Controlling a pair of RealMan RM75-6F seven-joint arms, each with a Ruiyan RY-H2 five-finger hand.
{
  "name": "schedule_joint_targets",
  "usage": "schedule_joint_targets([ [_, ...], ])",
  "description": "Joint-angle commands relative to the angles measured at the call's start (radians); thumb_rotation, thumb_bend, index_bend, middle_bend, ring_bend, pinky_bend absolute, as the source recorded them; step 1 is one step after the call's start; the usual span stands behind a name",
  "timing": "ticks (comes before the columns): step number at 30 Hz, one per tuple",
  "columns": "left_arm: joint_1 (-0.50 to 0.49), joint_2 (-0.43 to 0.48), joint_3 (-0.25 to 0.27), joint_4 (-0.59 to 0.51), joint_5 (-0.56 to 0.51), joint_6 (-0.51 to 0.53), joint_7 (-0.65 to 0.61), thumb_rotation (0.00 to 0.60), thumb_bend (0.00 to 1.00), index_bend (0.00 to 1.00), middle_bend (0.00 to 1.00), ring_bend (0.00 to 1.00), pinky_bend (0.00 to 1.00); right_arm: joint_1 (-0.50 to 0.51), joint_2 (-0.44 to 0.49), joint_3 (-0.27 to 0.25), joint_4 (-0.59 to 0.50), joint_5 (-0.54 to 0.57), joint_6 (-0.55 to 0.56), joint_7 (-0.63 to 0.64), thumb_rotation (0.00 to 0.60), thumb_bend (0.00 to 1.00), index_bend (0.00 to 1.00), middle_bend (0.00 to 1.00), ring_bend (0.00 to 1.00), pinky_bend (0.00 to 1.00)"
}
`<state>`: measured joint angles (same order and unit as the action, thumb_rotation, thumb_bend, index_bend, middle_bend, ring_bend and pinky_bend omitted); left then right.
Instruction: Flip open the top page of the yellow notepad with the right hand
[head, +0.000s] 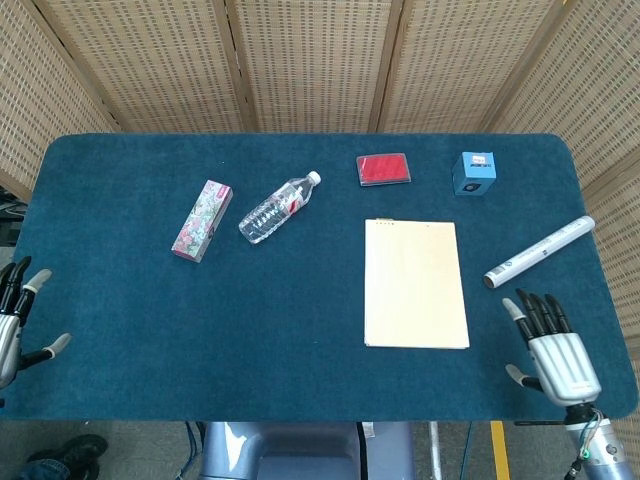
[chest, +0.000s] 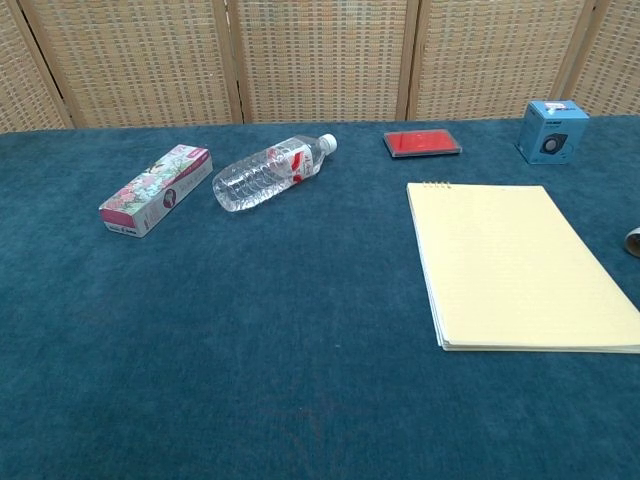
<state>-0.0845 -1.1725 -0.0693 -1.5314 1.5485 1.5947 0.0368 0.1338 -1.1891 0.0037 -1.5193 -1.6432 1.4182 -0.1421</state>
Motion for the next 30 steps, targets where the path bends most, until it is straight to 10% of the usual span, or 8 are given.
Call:
schedule_joint_targets([
  [1, -0.001, 0.004, 0.0, -0.006, -0.003, -0.006, 0.0, 0.6, 0.0, 0.0, 0.0, 0.0, 0.0, 0.062, -0.058, -0.04, 0.092, -0.059, -0.099, -0.004, 0.6, 0.17, 0.06, 0.0, 0.0, 0.0],
  [13, -0.004, 0.019, 0.001, -0.023, -0.016, -0.028, -0.002, 0.6, 0.0, 0.0, 0.0, 0.0, 0.0, 0.13, -0.184, -0.042, 0.263, -0.068, -0.176, -0.015, 0.6, 0.41, 0.1, 0.01, 0.0, 0.0],
  [30, -0.009, 0.023, 0.0, -0.03, -0.03, -0.046, 0.002, 0.6, 0.0, 0.0, 0.0, 0.0, 0.0, 0.178, -0.286, -0.048, 0.388, -0.065, -0.208, -0.066, 0.6, 0.42, 0.12, 0.03, 0.0, 0.0],
])
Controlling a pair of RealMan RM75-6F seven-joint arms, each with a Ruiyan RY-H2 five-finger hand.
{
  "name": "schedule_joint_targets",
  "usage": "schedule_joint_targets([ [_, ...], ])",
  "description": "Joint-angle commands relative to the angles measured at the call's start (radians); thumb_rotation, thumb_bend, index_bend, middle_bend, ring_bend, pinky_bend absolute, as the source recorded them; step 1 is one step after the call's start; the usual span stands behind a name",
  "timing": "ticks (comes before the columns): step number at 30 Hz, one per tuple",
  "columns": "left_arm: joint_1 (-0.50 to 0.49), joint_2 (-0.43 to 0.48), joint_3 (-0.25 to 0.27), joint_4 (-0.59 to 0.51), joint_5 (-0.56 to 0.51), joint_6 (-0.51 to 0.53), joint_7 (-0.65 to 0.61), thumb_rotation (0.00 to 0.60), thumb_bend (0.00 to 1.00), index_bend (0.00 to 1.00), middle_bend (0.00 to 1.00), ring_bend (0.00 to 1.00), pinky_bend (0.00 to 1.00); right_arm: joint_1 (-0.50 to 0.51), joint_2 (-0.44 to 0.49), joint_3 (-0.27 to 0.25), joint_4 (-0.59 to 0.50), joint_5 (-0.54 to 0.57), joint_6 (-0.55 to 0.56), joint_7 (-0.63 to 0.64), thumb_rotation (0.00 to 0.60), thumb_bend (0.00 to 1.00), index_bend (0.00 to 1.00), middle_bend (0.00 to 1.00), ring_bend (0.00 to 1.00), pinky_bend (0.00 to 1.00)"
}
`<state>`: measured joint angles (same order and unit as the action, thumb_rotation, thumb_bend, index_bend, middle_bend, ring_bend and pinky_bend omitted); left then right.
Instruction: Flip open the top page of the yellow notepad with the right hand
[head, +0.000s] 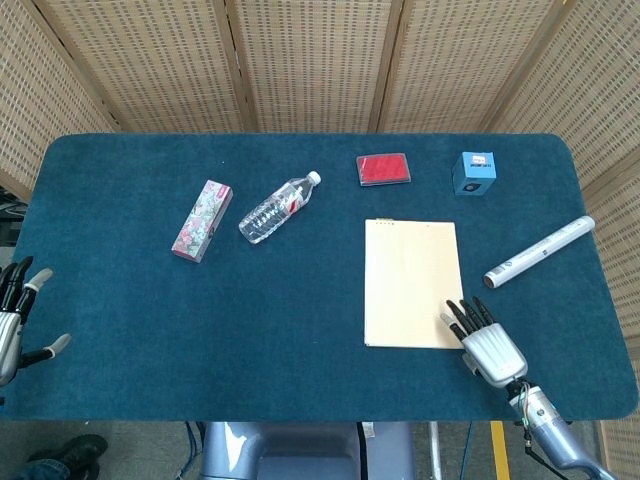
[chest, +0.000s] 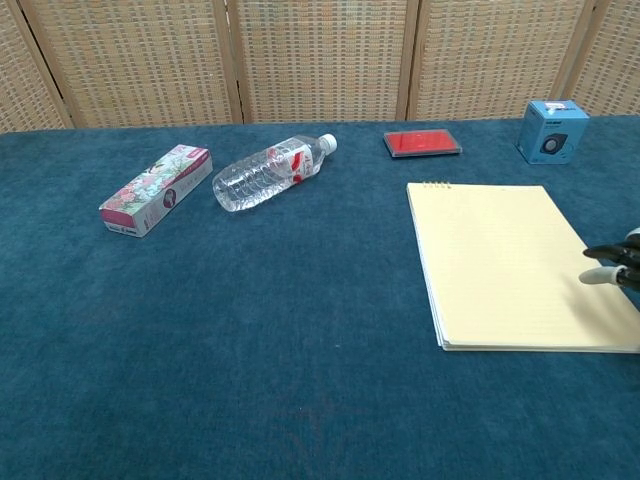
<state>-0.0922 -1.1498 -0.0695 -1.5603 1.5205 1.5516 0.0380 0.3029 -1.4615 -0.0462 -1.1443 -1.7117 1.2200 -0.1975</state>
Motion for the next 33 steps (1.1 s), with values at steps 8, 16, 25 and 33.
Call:
schedule_joint_targets([
  [8, -0.005, 0.002, -0.004, -0.004, -0.015, -0.016, 0.004, 0.6, 0.0, 0.0, 0.0, 0.0, 0.0, 0.025, -0.047, 0.01, 0.053, 0.03, -0.025, -0.026, 0.6, 0.42, 0.12, 0.03, 0.0, 0.0],
  [16, -0.008, -0.002, -0.005, -0.006, -0.02, -0.021, 0.019, 0.6, 0.0, 0.0, 0.0, 0.0, 0.0, 0.034, -0.071, 0.008, 0.081, 0.049, -0.037, -0.024, 0.6, 0.42, 0.12, 0.03, 0.0, 0.0],
  [25, -0.011, -0.006, -0.006, -0.005, -0.025, -0.027, 0.028, 0.6, 0.0, 0.0, 0.0, 0.0, 0.0, 0.05, -0.108, 0.027, 0.112, 0.059, -0.015, -0.007, 0.6, 0.44, 0.14, 0.06, 0.0, 0.0],
  [33, -0.013, -0.008, -0.006, -0.006, -0.03, -0.033, 0.033, 0.6, 0.0, 0.0, 0.0, 0.0, 0.0, 0.097, -0.148, 0.072, 0.145, 0.079, -0.023, -0.019, 0.6, 0.44, 0.14, 0.06, 0.0, 0.0],
])
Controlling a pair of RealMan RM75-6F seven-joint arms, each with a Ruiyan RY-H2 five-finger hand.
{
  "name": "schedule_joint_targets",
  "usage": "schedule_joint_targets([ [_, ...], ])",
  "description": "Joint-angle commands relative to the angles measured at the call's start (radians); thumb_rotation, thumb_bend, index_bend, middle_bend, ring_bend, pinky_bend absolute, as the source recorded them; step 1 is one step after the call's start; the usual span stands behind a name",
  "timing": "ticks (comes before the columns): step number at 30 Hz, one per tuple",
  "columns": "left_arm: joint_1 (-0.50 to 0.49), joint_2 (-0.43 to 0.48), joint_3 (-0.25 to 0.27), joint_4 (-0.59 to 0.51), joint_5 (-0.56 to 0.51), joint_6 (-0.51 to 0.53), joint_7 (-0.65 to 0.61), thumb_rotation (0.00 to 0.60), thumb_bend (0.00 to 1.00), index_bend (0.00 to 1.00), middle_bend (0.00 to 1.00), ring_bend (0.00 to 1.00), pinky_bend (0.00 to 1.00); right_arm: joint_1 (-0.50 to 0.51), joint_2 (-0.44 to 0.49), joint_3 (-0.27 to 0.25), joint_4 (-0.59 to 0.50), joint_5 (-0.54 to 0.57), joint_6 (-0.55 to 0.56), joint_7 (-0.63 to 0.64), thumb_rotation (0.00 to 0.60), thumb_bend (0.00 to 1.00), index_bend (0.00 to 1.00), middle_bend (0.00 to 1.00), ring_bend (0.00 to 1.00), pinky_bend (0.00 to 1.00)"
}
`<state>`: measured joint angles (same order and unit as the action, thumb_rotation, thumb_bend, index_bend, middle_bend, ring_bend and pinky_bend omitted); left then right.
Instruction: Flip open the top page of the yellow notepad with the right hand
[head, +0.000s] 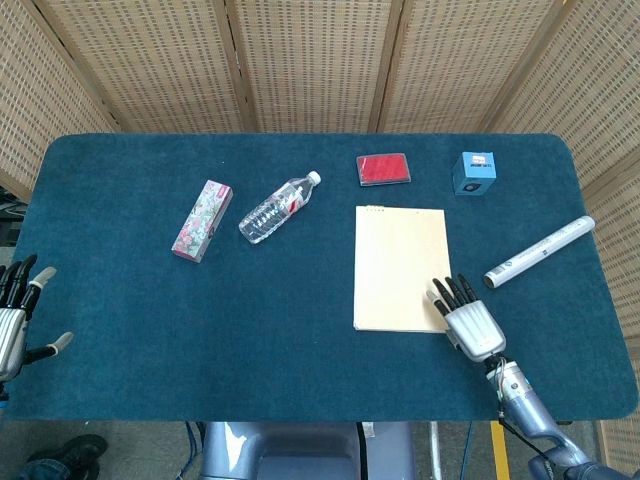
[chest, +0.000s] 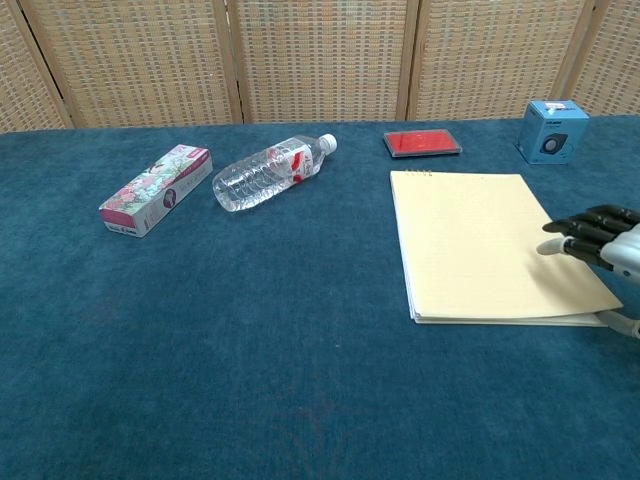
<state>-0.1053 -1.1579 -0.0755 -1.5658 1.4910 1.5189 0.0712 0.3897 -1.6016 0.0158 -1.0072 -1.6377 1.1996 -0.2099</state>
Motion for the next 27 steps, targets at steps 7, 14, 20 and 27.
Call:
schedule_joint_targets([
  [7, -0.004, -0.001, -0.003, 0.0, -0.009, -0.008, 0.002, 0.6, 0.0, 0.0, 0.0, 0.0, 0.0, 0.051, -0.039, 0.052, 0.037, 0.025, 0.001, -0.015, 0.6, 0.44, 0.14, 0.06, 0.0, 0.0],
  [14, -0.009, -0.004, -0.007, 0.001, -0.021, -0.02, 0.011, 0.6, 0.0, 0.0, 0.0, 0.0, 0.0, 0.112, -0.073, 0.082, 0.076, 0.043, -0.038, -0.024, 0.6, 0.44, 0.15, 0.07, 0.0, 0.0],
  [20, -0.011, -0.004, -0.009, 0.001, -0.026, -0.023, 0.013, 0.6, 0.0, 0.0, 0.0, 0.0, 0.0, 0.139, -0.083, 0.076, 0.086, 0.045, -0.068, -0.019, 0.6, 0.44, 0.31, 0.27, 0.15, 0.0],
  [27, -0.013, -0.001, -0.012, 0.001, -0.033, -0.028, 0.005, 0.6, 0.0, 0.0, 0.0, 0.0, 0.0, 0.158, -0.112, 0.048, 0.16, 0.005, -0.024, 0.089, 0.6, 0.47, 0.58, 0.58, 0.45, 0.11],
])
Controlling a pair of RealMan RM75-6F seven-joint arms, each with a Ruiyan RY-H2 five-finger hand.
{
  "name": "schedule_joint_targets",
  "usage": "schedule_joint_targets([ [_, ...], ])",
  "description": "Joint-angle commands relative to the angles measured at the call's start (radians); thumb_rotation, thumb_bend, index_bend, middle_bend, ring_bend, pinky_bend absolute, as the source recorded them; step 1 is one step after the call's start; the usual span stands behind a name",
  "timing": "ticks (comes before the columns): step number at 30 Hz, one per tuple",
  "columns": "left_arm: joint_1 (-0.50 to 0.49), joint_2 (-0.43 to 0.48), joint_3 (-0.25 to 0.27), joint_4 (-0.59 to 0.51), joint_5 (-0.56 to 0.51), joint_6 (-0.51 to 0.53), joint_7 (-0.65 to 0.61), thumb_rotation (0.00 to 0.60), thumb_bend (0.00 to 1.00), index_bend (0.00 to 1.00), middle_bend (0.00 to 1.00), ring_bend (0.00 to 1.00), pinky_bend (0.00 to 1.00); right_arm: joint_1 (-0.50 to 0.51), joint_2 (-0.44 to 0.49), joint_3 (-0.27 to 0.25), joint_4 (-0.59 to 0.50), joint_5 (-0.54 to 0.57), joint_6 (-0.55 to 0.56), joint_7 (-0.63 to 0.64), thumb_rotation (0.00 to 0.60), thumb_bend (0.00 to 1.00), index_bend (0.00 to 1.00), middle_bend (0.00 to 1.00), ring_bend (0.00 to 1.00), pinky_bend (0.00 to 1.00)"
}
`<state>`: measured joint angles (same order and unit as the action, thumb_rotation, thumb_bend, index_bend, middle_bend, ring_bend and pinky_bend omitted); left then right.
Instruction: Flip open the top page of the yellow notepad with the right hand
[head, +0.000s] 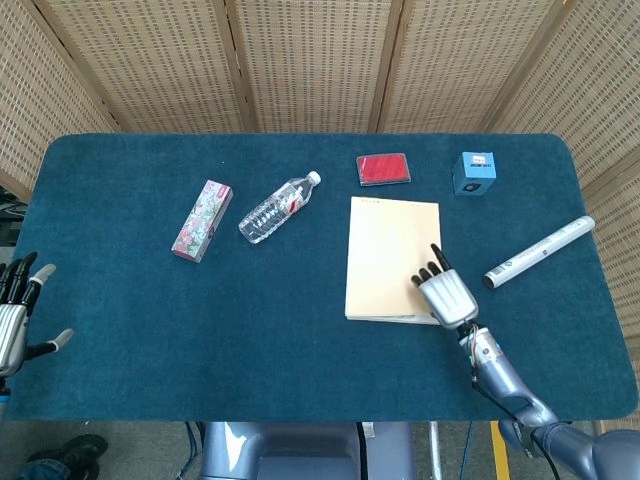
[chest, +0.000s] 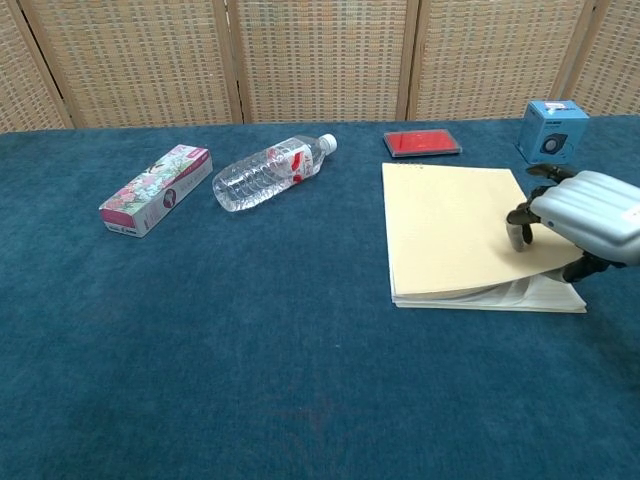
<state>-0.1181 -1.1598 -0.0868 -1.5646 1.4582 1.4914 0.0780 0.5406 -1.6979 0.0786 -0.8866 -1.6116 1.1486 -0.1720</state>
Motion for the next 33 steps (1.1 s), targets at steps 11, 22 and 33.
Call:
schedule_joint_targets([
  [11, 0.0, 0.003, 0.001, -0.002, 0.001, 0.001, -0.005, 0.6, 0.0, 0.0, 0.0, 0.0, 0.0, 0.0, -0.025, -0.075, 0.16, -0.083, 0.127, 0.312, 0.6, 0.52, 0.65, 0.64, 0.5, 0.35],
  [22, 0.0, 0.002, 0.003, -0.004, 0.002, 0.002, -0.001, 0.6, 0.0, 0.0, 0.0, 0.0, 0.0, -0.032, 0.064, -0.172, 0.137, -0.175, 0.261, 0.519, 0.6, 0.52, 0.66, 0.65, 0.5, 0.35],
  [33, -0.001, -0.005, 0.005, -0.005, 0.002, 0.001, 0.016, 0.6, 0.0, 0.0, 0.0, 0.0, 0.0, -0.062, 0.191, -0.284, 0.067, -0.325, 0.45, 0.567, 0.6, 0.52, 0.66, 0.65, 0.5, 0.35],
])
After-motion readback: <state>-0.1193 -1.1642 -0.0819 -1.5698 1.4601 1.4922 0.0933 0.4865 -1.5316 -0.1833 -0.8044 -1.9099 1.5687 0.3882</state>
